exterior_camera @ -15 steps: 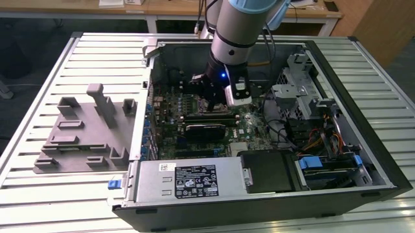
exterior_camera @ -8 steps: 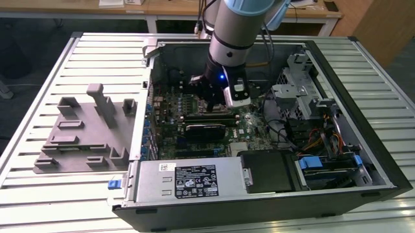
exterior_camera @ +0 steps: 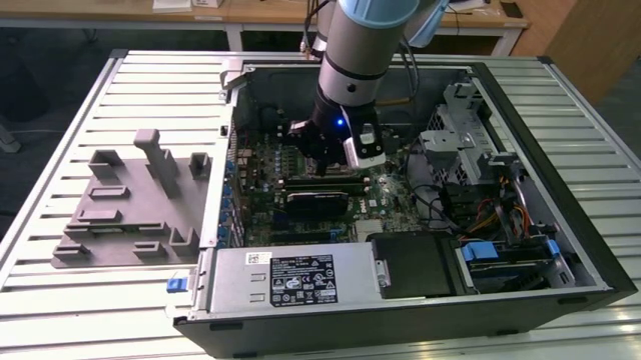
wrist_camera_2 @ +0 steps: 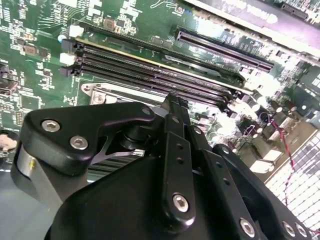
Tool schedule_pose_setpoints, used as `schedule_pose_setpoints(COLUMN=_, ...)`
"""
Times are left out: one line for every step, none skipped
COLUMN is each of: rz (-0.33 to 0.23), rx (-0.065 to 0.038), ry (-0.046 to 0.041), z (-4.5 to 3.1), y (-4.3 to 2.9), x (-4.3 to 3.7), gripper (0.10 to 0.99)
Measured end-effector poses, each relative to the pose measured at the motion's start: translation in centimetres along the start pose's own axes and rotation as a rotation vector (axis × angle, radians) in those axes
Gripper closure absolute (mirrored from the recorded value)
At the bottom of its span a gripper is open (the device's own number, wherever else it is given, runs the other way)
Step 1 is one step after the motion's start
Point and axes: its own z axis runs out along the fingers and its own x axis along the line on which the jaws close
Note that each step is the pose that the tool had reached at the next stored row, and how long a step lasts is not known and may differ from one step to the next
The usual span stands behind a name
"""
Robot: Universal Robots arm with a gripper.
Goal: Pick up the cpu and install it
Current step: 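Install the second cpu locking lever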
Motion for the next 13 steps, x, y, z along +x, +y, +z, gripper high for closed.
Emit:
schedule_pose_setpoints(rz=-0.003, rx=-0.001, ry=0.0002, z=0.02, y=-0.07, x=0.04, gripper=0.98)
schedule_pose_setpoints(rz=-0.007, rx=-0.002, ry=0.0004, z=0.05, y=-0.15, x=0.1, gripper=0.98)
schedule_pose_setpoints(rz=-0.01, rx=-0.004, ry=0.0008, z=0.08, y=-0.21, x=0.14, gripper=0.98)
schedule_pose_setpoints(rz=-0.014, rx=-0.007, ry=0.0014, z=0.11, y=-0.26, x=0.17, gripper=0.98)
schedule_pose_setpoints(rz=-0.017, rx=-0.012, ry=0.0023, z=0.14, y=-0.3, x=0.22, gripper=0.98)
schedule_pose_setpoints(rz=-0.02, rx=-0.017, ry=0.0033, z=0.17, y=-0.33, x=0.27, gripper=0.98)
schedule_pose_setpoints(rz=-0.023, rx=-0.023, ry=0.0043, z=0.19, y=-0.37, x=0.32, gripper=0.98)
schedule_pose_setpoints(rz=-0.026, rx=-0.03, ry=0.0054, z=0.22, y=-0.42, x=0.36, gripper=0.98)
schedule_pose_setpoints(rz=-0.028, rx=-0.036, ry=0.0064, z=0.24, y=-0.5, x=0.4, gripper=0.98)
schedule_pose_setpoints(rz=-0.03, rx=-0.04, ry=0.007, z=0.26, y=-0.6, x=0.43, gripper=0.98)
schedule_pose_setpoints(rz=-0.032, rx=-0.044, ry=0.0077, z=0.29, y=-0.72, x=0.45, gripper=0.98)
schedule_pose_setpoints(rz=-0.033, rx=-0.049, ry=0.0085, z=0.33, y=-0.84, x=0.46, gripper=0.98)
schedule_pose_setpoints(rz=-0.035, rx=-0.054, ry=0.0093, z=0.38, y=-0.95, x=0.47, gripper=0.98)
